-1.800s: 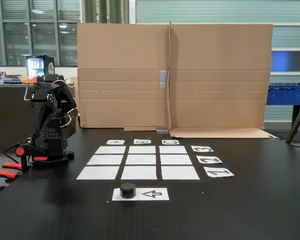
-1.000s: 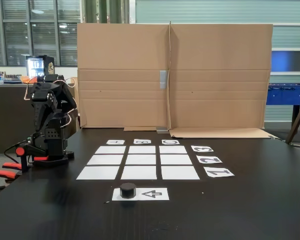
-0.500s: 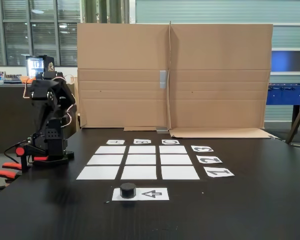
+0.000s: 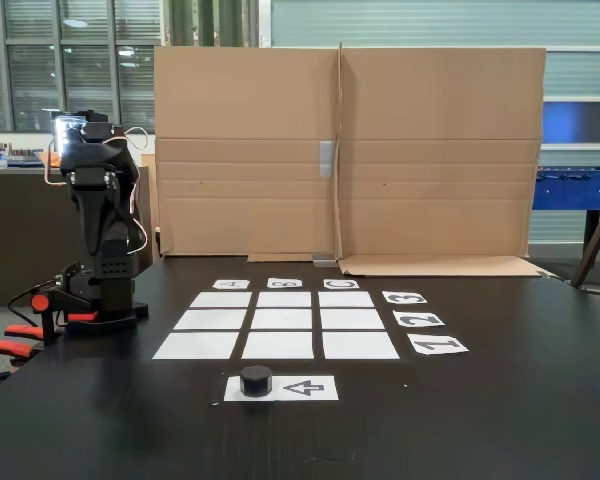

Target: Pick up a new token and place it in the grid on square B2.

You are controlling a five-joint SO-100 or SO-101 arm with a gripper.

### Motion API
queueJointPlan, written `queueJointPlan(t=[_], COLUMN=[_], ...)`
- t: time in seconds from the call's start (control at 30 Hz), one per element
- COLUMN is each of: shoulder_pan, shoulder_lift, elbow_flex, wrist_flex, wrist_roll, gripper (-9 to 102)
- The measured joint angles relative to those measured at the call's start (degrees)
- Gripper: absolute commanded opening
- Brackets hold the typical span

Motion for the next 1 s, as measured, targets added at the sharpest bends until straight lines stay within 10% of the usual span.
queueJointPlan(t=[1.0], shoulder_pan=[-19.5], shoulder_lift=[-50.2], elbow_flex=[-30.5], wrist_flex=[-3.4], wrist_roll=[-0.4], gripper=[16])
